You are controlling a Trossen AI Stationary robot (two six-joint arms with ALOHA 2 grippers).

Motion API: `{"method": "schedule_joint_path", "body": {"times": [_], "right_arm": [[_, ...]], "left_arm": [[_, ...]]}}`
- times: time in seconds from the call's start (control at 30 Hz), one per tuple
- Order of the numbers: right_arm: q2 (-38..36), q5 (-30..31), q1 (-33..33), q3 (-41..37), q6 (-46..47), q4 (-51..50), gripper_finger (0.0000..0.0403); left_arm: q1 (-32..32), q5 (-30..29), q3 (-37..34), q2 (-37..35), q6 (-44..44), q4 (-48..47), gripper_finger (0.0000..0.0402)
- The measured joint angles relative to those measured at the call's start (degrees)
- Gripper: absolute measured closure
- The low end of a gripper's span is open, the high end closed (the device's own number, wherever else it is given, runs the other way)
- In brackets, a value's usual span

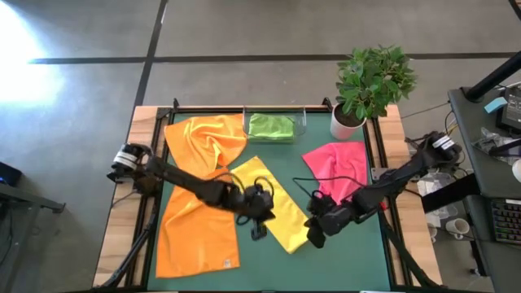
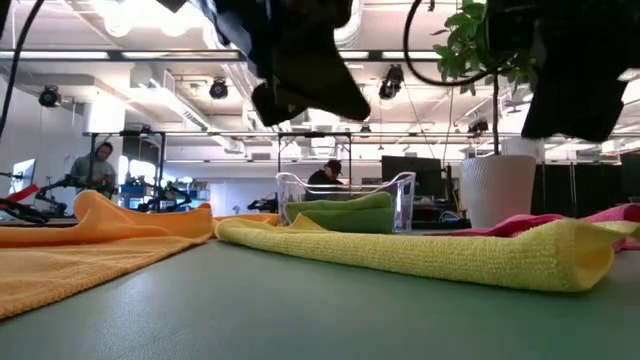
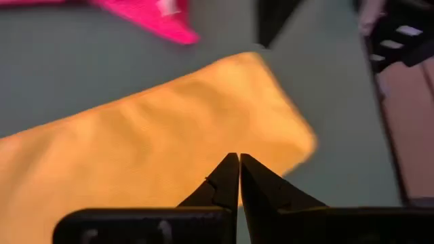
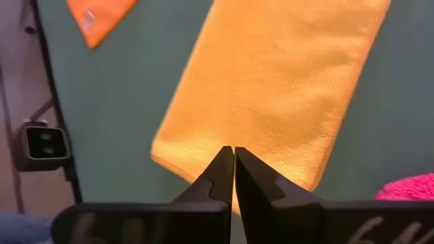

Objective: Fold microfiber towels
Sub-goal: Fold the yellow towel

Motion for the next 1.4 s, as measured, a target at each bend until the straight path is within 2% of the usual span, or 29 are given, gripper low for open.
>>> {"method": "schedule_joint_path", "body": {"times": [0.17,0.47,0.7,0.83,1.23,1.4], "right_arm": [[-3.33,1.54,0.83,0.0,1.62,-4.09,0.0394],[-4.19,1.52,0.82,0.0,-1.84,-5.93,0.0394],[-4.32,0.95,0.8,-0.02,-3.49,-8.45,0.0394],[-4.43,0.76,0.82,-0.02,-4.81,-9.61,0.0394],[-4.45,-0.56,0.8,-0.02,-6.83,-10.23,0.0394],[-4.45,-0.56,0.8,-0.02,-7.02,-10.24,0.0394]], "left_arm": [[-2.82,-4.78,-0.03,2.8,-0.03,5.4,0.0402],[-2.92,-4.92,1.63,10.17,-3.16,12.19,0.0401],[-3.12,-2.97,4.99,16.37,-3.31,11.51,0.0401],[-3.33,-1.35,6.0,18.0,-6.68,11.79,0.0401],[-4.92,4.32,6.99,17.39,-7.76,-4.14,0.0401],[-6.09,7.95,8.73,15.48,-6.09,-15.4,0.0401]]}}
